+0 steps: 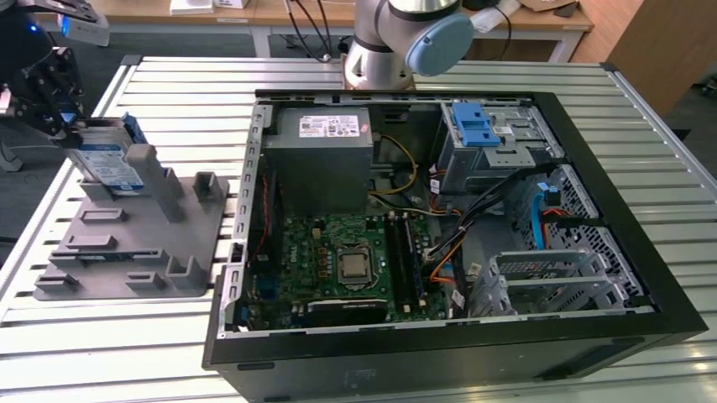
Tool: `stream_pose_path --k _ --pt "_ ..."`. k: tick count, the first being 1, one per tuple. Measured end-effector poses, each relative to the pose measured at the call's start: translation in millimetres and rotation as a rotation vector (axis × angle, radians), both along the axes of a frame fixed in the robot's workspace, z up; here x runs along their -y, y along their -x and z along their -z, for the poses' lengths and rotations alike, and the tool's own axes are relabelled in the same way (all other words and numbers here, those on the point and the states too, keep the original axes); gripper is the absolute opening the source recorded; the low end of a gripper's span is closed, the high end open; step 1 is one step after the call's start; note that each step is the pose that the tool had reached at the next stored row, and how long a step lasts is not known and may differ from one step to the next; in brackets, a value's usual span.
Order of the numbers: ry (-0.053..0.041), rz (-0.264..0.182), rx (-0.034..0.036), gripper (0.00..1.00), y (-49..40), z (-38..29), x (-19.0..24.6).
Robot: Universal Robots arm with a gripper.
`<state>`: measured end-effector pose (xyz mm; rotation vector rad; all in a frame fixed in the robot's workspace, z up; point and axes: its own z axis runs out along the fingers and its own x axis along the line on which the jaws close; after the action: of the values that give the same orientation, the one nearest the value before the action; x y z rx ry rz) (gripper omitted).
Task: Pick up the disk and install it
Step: 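Pick up the disk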
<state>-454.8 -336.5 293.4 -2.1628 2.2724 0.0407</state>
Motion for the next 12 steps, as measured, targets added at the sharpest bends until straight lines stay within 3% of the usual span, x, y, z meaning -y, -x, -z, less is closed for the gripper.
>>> stream_pose_path --k 12 --pt "0.0001 0.000 -0.0001 0.36 0.0 -19.5 0.0"
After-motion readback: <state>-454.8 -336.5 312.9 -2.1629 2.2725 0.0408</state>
